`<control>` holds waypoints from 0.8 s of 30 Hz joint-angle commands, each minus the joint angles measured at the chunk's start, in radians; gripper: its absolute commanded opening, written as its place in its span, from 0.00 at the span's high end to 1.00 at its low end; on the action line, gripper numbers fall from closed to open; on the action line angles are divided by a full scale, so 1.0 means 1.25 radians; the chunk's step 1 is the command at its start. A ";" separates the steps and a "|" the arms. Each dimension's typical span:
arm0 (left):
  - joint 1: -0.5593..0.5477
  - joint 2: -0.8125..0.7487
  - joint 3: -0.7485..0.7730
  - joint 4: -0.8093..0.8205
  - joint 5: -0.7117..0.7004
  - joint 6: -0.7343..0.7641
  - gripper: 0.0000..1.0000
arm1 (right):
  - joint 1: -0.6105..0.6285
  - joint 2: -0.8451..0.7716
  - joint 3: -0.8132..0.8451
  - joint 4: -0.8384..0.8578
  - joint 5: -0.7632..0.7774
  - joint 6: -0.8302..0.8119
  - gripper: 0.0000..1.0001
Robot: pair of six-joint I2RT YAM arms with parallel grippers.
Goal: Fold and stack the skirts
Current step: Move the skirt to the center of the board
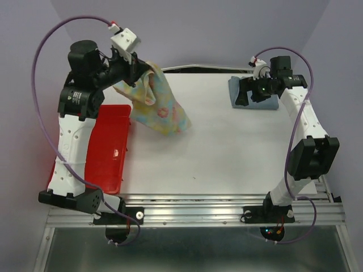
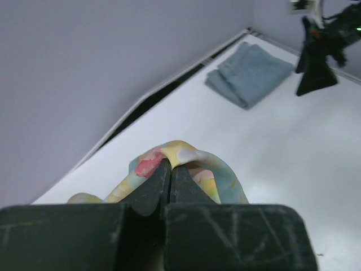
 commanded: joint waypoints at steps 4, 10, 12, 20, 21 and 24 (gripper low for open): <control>-0.176 0.055 -0.151 0.072 0.101 -0.065 1.00 | -0.005 -0.052 -0.021 -0.008 -0.036 -0.080 0.00; -0.300 0.156 -0.302 0.117 0.141 -0.008 0.82 | -0.005 -0.095 -0.129 -0.035 -0.084 -0.162 0.00; -0.307 0.217 -0.315 0.125 0.146 -0.018 0.72 | -0.005 -0.094 -0.167 -0.048 -0.095 -0.178 0.01; -0.250 0.200 -0.369 0.169 0.109 -0.042 0.26 | -0.005 -0.145 -0.319 0.040 -0.147 -0.126 0.10; -0.236 0.183 -0.392 0.182 0.102 -0.061 0.23 | 0.013 -0.158 -0.334 0.060 -0.159 -0.119 0.15; -0.158 0.130 -0.430 0.198 0.122 -0.093 0.18 | 0.131 -0.237 -0.413 0.098 -0.107 -0.102 0.20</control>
